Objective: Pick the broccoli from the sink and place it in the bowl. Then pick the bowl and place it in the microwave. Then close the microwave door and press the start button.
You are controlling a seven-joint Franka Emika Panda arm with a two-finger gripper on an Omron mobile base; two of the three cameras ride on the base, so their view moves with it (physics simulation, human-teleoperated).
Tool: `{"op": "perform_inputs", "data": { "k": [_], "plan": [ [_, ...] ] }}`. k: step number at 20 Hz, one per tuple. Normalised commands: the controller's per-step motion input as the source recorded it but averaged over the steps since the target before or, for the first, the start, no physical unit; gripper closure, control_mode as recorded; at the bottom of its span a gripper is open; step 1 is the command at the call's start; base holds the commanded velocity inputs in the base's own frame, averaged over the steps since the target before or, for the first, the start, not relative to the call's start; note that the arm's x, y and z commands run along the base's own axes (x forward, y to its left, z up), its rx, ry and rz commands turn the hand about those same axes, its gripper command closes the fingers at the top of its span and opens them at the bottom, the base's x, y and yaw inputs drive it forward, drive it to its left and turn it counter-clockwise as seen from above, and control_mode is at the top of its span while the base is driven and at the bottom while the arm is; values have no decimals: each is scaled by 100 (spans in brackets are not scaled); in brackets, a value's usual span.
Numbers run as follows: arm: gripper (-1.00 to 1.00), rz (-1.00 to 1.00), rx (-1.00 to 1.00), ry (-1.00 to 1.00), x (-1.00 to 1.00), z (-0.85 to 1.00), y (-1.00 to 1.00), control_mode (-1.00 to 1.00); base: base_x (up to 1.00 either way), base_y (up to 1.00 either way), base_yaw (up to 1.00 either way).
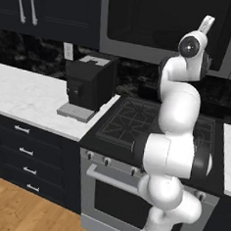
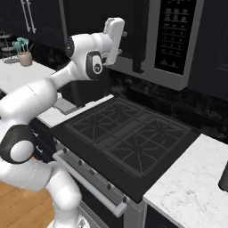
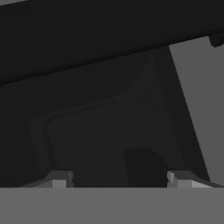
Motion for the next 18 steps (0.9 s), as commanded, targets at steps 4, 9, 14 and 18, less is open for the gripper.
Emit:
{"op": "perform_inputs", "data": {
  "k": [4,9,14,18],
  "plan": [
    [-100,0,0,7,71,0,-12,-100,0,0,0],
    [-100,0,0,0,59,-18,-6,-100,0,0,0],
    [-100,2,-12,-3,-96,16,58,-100,0,0,0],
    [-100,0,-21,15,-100,27,37,-100,0,0,0]
  ]
}}
